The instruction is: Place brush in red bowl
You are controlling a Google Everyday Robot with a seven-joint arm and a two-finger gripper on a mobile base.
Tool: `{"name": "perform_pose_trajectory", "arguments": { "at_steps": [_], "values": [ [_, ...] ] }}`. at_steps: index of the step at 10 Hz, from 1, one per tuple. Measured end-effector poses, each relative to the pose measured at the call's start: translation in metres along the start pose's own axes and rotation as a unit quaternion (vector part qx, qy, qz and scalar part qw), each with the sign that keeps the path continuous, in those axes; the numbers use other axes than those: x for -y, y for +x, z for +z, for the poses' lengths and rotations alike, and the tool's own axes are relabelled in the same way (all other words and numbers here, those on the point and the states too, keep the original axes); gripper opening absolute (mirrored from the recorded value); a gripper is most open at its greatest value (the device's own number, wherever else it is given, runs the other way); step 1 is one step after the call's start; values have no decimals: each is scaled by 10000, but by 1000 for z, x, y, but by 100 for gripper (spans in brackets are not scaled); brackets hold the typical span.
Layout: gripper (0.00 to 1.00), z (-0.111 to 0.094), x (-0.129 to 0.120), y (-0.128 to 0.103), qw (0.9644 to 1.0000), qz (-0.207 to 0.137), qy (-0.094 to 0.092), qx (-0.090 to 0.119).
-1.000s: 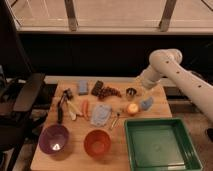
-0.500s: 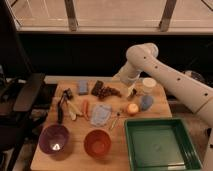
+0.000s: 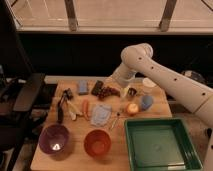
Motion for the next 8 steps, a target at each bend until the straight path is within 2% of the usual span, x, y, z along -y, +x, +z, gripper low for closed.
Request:
{"name": "perform_pose_trajectory", "arguments": {
  "at_steps": [2, 4, 6, 8],
  "values": [
    [70, 0, 0, 0, 10000, -33, -1, 4],
    [70, 6, 16, -13, 9995, -259, 157, 132],
    [70, 21, 48, -40, 9978, -510, 309, 276],
    [70, 37, 79, -70, 9952, -821, 382, 371]
  ]
}}
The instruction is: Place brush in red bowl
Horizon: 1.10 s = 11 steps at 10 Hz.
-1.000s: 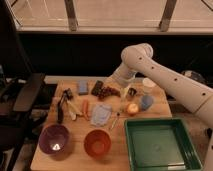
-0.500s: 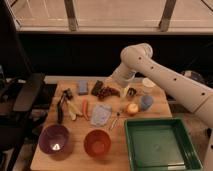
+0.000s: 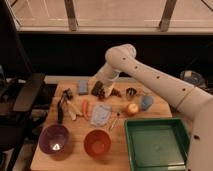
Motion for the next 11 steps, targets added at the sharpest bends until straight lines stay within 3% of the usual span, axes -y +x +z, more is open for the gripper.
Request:
{"name": "perform_pose_trajectory", "arguments": {
  "at_steps": [3, 5, 7, 11],
  "values": [
    [70, 33, 49, -36, 9979, -616, 100, 177],
    [70, 58, 77, -62, 9944, -950, 203, 423],
    [70, 66, 86, -74, 9918, -1115, 249, 566],
    [70, 67, 85, -74, 9918, -1114, 229, 580]
  ]
}}
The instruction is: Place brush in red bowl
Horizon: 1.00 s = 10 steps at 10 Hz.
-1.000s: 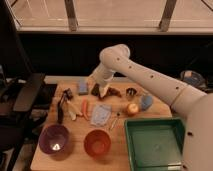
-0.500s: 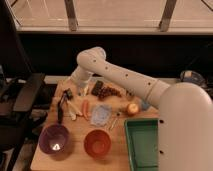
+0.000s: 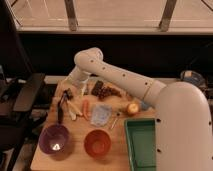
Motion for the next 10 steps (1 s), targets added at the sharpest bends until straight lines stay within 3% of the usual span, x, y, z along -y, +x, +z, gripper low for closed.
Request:
{"name": "perform_pose_trajectory", "arguments": {
  "at_steps": [2, 6, 10],
  "values": [
    [70, 14, 3, -4, 9999, -84, -35, 68],
    [70, 76, 38, -29, 9989, -333, -34, 335],
    [70, 126, 25, -39, 9976, -261, -159, 615]
  ]
}}
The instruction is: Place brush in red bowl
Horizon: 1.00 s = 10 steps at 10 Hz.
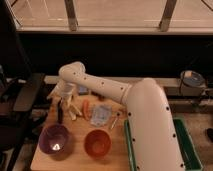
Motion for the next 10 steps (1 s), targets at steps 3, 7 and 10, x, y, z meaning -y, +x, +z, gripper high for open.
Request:
{"name": "perform_pose_trajectory", "arguments": {
  "at_steps": [3, 7, 10],
  "values": [
    [70, 15, -7, -1, 9998, 117, -138, 108],
    [70, 44, -24, 0, 9981, 398, -219, 404],
    [65, 61, -34, 3, 9957, 633, -352, 583]
  ]
}}
